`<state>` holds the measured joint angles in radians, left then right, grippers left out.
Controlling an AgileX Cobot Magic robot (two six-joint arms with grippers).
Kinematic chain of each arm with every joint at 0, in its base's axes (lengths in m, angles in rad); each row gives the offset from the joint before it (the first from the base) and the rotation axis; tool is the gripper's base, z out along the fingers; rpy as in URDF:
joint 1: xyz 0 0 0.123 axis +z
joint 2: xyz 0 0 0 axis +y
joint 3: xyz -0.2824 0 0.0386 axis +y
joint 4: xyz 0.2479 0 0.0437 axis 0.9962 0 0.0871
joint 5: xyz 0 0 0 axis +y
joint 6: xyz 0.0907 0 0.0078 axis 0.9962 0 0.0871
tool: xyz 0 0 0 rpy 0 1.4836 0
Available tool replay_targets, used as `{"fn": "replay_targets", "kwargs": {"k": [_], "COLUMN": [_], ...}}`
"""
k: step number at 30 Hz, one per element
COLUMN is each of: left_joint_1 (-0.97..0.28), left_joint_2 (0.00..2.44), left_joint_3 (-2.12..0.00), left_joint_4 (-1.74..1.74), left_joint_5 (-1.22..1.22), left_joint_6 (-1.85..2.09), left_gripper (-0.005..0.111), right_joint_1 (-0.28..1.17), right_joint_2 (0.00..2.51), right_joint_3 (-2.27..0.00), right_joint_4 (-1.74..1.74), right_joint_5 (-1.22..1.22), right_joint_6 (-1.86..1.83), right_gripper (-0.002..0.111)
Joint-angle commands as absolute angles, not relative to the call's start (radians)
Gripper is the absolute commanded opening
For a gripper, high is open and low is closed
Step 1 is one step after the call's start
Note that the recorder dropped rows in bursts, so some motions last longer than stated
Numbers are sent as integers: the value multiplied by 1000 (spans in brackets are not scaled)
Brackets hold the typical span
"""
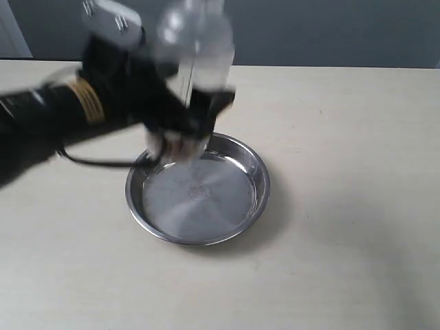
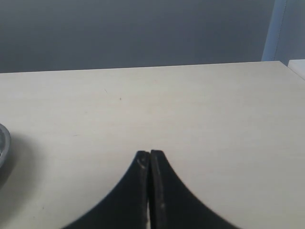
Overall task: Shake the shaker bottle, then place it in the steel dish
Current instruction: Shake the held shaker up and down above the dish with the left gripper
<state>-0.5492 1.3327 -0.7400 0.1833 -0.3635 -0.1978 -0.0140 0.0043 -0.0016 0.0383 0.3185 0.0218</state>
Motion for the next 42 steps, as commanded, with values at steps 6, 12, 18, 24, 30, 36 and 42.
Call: {"fn": "replay_targets", "kwargs": {"k": [6,12,18,24,30,36,42], "left_joint_1": [-550,-558,-558,-565,-561,-561,-560], "left_joint_2": [1425,1270,1543,1366,1524,1393,1318], "left_joint_3": [-680,-775,-604,-680,-592,-641,-713], "left_joint_4": [98,248,152,222,165,246,241], "left_joint_5": [-401,-419,-523,-697,-687,-577,-708], "left_joint_6": [-272,-288,-288,-288,-275,-317,-287], "left_gripper": [0,0,0,0,0,0,0], "right_joint_1": [-10,-10,-10,-10,-10,-10,-10], "right_joint_2": [0,0,0,0,0,0,0], "right_joint_3": [0,0,0,0,0,0,0], "right_joint_4": [36,36,36,36,36,36,38], "right_joint_5": [307,307,307,307,307,307,307], "right_joint_6": [20,20,20,20,20,20,20], "right_gripper": [-1,-1,-1,-1,-1,-1,-1]}}
